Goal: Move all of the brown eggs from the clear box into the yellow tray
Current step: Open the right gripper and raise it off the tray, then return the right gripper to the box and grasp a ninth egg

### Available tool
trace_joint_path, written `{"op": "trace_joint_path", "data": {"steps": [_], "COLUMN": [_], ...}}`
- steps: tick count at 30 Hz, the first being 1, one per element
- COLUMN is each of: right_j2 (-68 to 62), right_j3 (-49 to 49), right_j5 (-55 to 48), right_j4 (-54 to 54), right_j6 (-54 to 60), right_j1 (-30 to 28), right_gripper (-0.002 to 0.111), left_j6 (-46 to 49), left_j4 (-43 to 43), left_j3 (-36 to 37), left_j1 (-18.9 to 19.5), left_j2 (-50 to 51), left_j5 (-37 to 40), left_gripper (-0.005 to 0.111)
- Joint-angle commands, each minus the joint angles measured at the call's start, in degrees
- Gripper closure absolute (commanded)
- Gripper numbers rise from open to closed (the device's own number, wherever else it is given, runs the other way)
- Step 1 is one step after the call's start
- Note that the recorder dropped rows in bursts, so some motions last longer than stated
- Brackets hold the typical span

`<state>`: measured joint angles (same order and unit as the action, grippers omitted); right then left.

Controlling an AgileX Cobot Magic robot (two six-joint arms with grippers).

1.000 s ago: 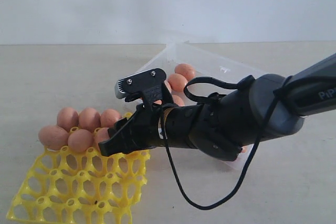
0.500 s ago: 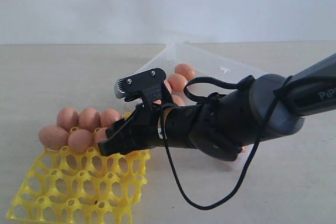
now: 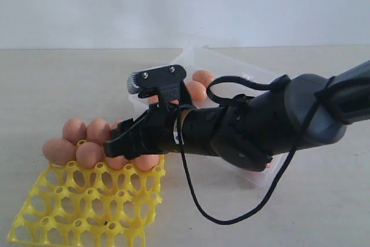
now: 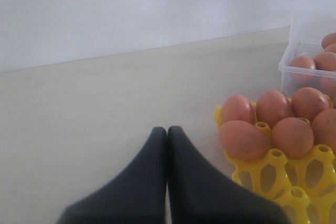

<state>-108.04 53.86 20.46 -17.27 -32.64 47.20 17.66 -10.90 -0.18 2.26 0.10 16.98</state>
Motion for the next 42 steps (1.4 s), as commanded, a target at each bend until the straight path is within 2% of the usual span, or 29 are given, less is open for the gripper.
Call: {"op": "trace_joint_path", "data": {"steps": [1,3,4,7,9,12,18,21,23,25,27,29,31,35,37,42], "right_j2": [7.71,11.97,14.0,18.74,20.18,20.26,13.1,6.57,2.24,-0.87,-2.97,-4.33,-5.36,-8.34,-9.73,-12.71], "right_j3": [0.12,0.12,0.12,0.98,2.84,7.59,23.38,33.17,39.22,43.0,45.29,46.06,46.2,46.2,46.2,46.2], "right_j5": [0.74,0.64,0.21,-5.92,-15.27,-32.19,-64.56,-79.21,-89.55,-90.43,-90.43,-90.43,-90.43,-90.43,-90.43,-87.43], "right_j4": [0.26,0.15,0.15,0.15,0.29,0.29,0.94,9.97,19.62,26.18,27.53,29.22,31.08,31.32,31.82,32.08], "right_j6": [-0.04,2.02,3.99,14.06,18.93,19.82,20.15,31.26,40.99,47.61,51.61,54.74,57.29,59.61,59.61,60.54], "right_j1": [-0.26,-0.26,-0.26,-0.26,-0.55,-2.72,-14.91,-20.98,-23.87,-24.94,-24.94,-24.7,-24.7,-24.7,-24.7,-24.7], "right_gripper": [0.047,0.057,0.067,0.109,0.108,0.109,0.109,0.109,0.109,0.109,0.108,0.102,0.09,0.057,0.054,0.054], "left_j6": [0.26,0.26,0.26,0.26,0.26,0.26,0.26,0.26,0.26,0.26,0.26,0.26,0.26,0.26,0.26,0.26], "left_j4": [0.05,0.05,0.05,0.05,0.05,0.05,0.05,0.05,0.05,0.05,0.05,0.05,0.05,0.05,0.05,0.05], "left_j3": [0.18,0.18,0.18,0.18,0.18,0.18,0.18,0.18,0.18,0.18,0.18,0.18,0.18,0.18,0.18,0.18], "left_j1": [-0.35,-0.35,-0.35,-0.35,-0.35,-0.35,-0.35,-0.35,-0.35,-0.35,-0.35,-0.35,-0.35,-0.35,-0.35,-0.35], "left_j2": [-0.1,-0.1,-0.1,-0.1,-0.1,-0.1,-0.1,-0.1,-0.1,-0.1,-0.1,-0.1,-0.1,-0.1,-0.1,-0.1], "left_j5": [-0.47,-0.47,-0.47,-0.47,-0.47,-0.47,-0.47,-0.47,-0.47,-0.47,-0.47,-0.47,-0.47,-0.47,-0.47,-0.47], "left_gripper": [0.111,0.111,0.111,0.111,0.111,0.111,0.111,0.111,0.111,0.111,0.111,0.111,0.111,0.111,0.111,0.111]}}
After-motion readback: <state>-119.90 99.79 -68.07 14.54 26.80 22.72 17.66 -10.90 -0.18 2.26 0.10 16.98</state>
